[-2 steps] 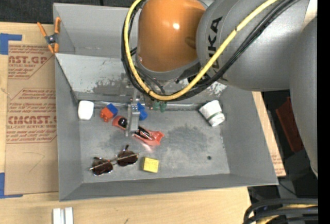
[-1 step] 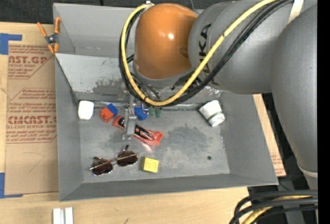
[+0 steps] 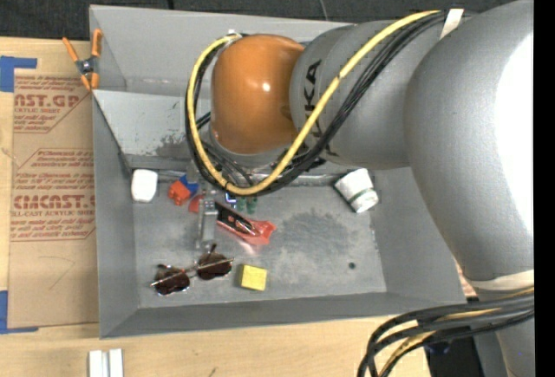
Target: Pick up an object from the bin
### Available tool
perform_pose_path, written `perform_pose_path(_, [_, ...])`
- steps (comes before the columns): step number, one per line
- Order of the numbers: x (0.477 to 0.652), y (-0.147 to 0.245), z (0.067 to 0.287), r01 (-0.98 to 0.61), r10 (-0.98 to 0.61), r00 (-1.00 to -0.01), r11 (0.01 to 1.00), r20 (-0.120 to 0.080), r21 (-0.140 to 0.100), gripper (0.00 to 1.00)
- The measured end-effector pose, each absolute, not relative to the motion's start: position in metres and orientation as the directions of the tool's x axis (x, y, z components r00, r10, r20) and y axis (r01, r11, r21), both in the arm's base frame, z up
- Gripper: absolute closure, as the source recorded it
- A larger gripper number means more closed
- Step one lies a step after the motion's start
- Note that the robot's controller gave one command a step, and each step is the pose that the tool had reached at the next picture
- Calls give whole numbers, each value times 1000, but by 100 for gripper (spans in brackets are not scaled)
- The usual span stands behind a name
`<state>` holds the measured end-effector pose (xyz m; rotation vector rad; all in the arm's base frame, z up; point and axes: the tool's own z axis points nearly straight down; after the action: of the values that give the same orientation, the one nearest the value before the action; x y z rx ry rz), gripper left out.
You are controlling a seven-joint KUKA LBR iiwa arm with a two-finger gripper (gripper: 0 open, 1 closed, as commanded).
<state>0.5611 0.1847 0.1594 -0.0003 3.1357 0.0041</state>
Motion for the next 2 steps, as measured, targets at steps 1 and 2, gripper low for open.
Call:
perform_pose_path(1, [561, 186, 158, -9, -9, -1000, 1000, 14, -3, 0])
perform_pose_path(2, [562, 188, 157, -81, -81, -996, 997, -21, 5, 0])
